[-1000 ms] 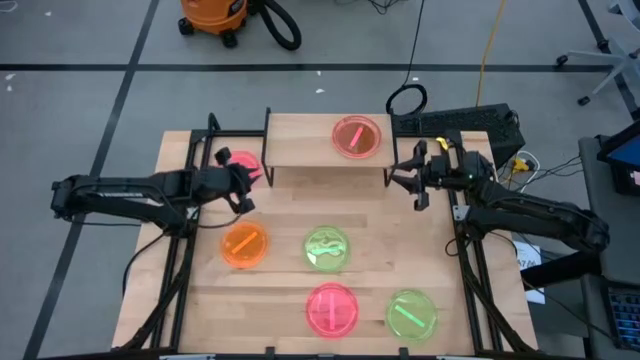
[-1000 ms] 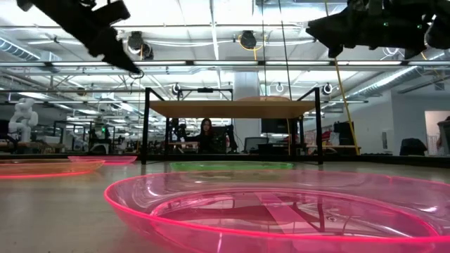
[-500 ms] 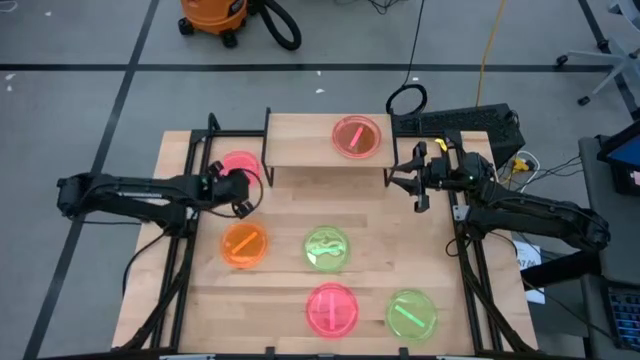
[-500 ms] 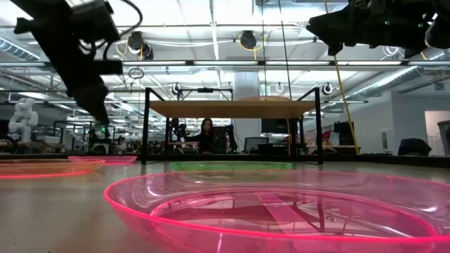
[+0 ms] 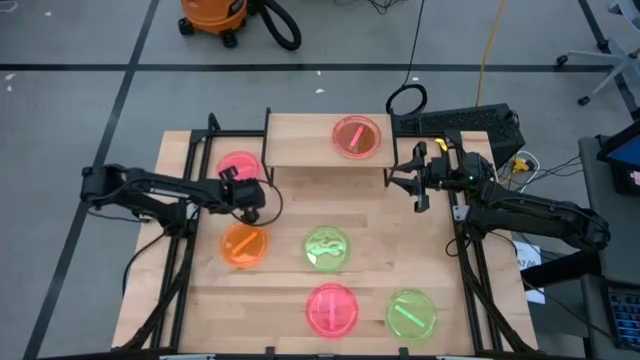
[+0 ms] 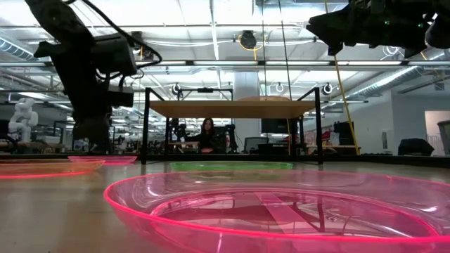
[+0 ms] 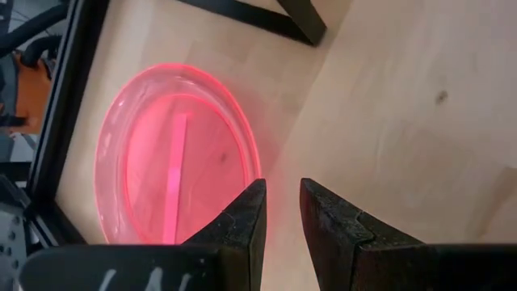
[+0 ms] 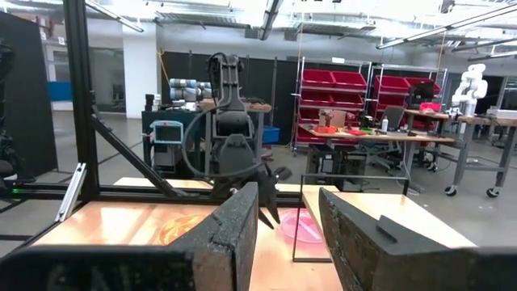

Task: Place and stack plates onto a shelf
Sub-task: Stack the pink plate on top of the pink plate on the shelf

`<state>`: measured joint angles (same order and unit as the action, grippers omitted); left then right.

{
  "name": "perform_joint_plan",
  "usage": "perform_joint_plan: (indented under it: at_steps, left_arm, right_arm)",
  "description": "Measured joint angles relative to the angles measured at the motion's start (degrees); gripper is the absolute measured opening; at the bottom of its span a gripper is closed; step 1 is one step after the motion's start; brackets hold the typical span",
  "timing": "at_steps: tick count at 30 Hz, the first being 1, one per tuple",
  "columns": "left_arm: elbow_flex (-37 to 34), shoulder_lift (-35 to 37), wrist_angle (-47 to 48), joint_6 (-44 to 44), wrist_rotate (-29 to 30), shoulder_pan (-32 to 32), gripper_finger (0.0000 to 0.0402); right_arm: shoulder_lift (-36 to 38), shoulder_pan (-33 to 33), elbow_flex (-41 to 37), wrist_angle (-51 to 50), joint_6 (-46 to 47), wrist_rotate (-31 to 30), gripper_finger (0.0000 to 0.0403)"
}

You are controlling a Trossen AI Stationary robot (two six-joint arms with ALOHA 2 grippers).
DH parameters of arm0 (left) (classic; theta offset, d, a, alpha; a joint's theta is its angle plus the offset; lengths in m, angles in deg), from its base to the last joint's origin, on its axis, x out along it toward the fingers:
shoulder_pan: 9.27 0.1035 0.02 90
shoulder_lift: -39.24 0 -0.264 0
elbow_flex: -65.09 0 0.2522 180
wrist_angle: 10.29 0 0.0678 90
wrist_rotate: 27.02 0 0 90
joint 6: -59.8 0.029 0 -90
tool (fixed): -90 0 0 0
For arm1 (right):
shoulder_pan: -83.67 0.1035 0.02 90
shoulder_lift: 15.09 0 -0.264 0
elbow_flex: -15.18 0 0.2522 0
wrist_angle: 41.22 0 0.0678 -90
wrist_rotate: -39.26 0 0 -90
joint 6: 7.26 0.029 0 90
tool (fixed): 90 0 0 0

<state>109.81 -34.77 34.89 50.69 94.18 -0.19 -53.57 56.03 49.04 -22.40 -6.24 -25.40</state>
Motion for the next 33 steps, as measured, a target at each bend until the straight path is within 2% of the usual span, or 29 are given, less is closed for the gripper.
perform_joint_plan:
  at_steps: [12, 17, 33]
  left_arm:
    - [0.0, -1.8, -0.1, 2.9, 3.8, 1.1, 0.0085]
    - [0.0, -1.8, -0.2, 3.5, 0.3, 3.0, 0.0085]
    - [0.1, -1.8, -3.6, 5.9, -2.7, 8.1, 0.0085]
  right_arm:
    - [0.0, 0.0, 0.0, -0.8, -0.1, 0.0, 0.0119]
    - [0.0, 0.0, 0.0, -0.8, -0.2, 0.0, 0.0118]
    - [0.0, 0.0, 0.0, -0.7, -0.3, 0.0, 0.0118]
